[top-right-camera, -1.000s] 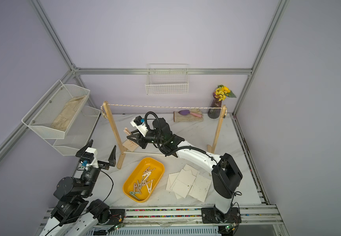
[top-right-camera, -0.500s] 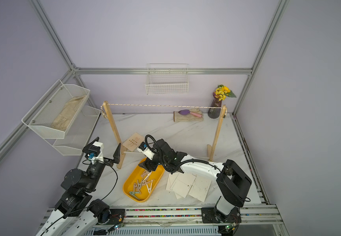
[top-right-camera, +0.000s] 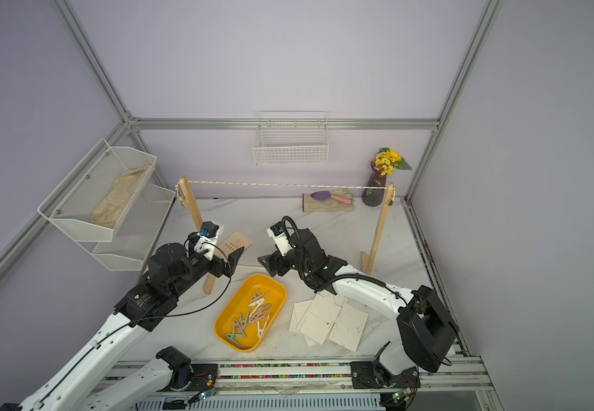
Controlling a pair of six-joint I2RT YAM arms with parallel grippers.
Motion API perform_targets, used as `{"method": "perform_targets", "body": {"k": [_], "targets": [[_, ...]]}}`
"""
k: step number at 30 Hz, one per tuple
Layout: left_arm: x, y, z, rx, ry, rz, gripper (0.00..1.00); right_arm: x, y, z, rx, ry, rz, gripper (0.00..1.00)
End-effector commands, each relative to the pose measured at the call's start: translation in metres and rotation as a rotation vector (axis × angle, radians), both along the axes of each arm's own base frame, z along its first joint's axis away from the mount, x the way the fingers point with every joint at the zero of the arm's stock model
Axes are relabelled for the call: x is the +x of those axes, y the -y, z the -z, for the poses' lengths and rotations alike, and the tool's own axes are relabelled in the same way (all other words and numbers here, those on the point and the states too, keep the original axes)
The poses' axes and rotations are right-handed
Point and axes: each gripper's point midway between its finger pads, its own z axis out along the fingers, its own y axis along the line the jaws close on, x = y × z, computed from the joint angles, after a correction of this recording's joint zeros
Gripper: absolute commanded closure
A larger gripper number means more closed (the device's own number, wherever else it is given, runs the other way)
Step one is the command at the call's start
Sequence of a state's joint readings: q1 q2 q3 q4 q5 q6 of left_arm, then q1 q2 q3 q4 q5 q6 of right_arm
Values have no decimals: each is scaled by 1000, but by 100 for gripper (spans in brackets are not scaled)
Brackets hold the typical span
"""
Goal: Remove the postcards from the strings
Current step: Move the postcard to the center of the board.
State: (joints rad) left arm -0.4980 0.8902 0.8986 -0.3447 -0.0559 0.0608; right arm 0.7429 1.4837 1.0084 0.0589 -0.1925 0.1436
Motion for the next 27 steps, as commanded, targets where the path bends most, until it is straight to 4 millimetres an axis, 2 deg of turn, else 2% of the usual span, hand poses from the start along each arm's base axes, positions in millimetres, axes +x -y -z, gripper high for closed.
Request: {"method": "perform_targets", "body": {"k": [1, 6, 11, 17, 19, 22, 27], "targets": [[9, 5, -4, -48, -94, -39, 0, 7, 15, -7, 75, -43, 90, 16], [43, 14, 32, -20, -242, -148, 0, 16, 41, -7, 113, -35, 199, 10], [91, 21, 77, 111, -405, -284, 0, 15, 42, -10, 125, -11, 193, 9], [145, 40, 105, 103, -497, -387, 0, 12, 42, -10, 148, 7, 176, 8], [164, 37, 118, 76, -530, -451, 0, 8, 44, -20, 168, 29, 173, 8], [184, 27, 139, -1, -580, -542, 0, 6, 48, -21, 166, 42, 177, 8], [206, 0, 171, -89, -629, -725, 0, 1, 55, -23, 166, 58, 185, 7]]}}
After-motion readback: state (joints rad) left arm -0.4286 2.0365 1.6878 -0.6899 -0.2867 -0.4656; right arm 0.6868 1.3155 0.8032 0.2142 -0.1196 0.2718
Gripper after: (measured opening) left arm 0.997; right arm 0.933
